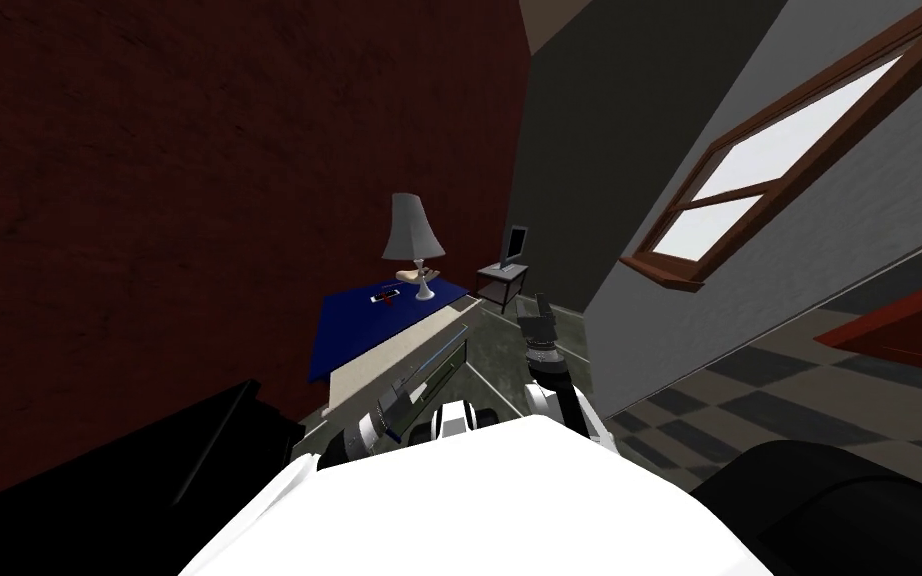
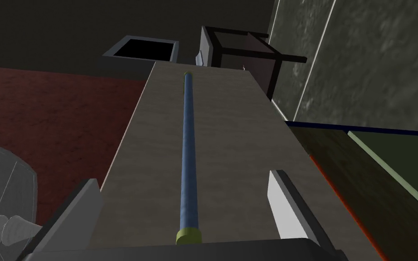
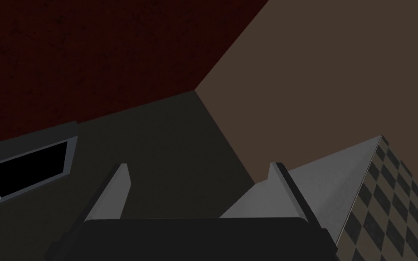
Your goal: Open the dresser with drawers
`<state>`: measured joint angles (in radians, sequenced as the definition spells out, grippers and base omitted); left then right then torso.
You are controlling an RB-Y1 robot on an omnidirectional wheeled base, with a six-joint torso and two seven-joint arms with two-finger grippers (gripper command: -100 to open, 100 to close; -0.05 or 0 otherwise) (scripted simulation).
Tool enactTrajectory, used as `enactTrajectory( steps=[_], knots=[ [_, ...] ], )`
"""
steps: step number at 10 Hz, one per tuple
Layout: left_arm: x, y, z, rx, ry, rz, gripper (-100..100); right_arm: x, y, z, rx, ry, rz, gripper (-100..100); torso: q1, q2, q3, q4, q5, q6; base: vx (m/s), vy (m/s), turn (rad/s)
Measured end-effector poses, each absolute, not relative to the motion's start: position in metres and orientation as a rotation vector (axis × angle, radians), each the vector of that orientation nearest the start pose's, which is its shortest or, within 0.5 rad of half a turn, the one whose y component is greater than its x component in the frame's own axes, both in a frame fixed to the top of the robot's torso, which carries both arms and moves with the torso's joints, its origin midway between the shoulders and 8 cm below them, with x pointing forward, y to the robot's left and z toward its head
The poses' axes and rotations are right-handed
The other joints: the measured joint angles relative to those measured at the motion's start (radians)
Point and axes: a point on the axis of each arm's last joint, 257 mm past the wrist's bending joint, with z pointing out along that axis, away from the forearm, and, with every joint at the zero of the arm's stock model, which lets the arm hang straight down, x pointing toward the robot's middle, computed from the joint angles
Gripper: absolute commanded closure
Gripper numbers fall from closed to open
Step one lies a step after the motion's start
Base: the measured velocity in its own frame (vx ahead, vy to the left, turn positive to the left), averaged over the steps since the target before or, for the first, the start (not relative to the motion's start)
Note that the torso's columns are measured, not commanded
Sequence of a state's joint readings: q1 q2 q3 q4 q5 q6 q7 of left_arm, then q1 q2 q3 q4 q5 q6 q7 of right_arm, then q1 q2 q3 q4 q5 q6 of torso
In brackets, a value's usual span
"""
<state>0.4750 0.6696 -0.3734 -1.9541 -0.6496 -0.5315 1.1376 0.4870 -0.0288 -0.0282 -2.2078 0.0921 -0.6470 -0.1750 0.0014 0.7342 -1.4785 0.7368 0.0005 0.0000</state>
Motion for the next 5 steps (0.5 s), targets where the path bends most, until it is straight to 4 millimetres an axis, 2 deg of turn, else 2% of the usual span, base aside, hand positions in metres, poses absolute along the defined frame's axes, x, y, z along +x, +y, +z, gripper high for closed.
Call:
enactTrajectory(
  steps=[1,2,5],
  knots=[
    [0.2971,0.1097,-0.2455,-0.858,1.828,-1.86,-100,0.3345,-0.2685,0.0226,0.567,0.6,1.414,0,-0.005,0.006,0.003,0.001,-0.001,0.0,0.014,0.013,0.001],
    [0.2972,0.1098,-0.2455,-0.858,1.828,-1.86,100,0.3345,-0.2685,0.0227,0.567,0.6,1.414,0,-0.006,0.008,0.005,0.003,-0.002,0.0,0.009,0.006,0.0],
    [0.2945,0.1065,-0.2433,-0.852,1.831,-1.866,100,0.3346,-0.2683,0.0228,0.567,0.6,1.415,0,-0.005,0.01,0.007,0.003,-0.002,0.0,-0.123,-0.099,0.035]
  ],
)
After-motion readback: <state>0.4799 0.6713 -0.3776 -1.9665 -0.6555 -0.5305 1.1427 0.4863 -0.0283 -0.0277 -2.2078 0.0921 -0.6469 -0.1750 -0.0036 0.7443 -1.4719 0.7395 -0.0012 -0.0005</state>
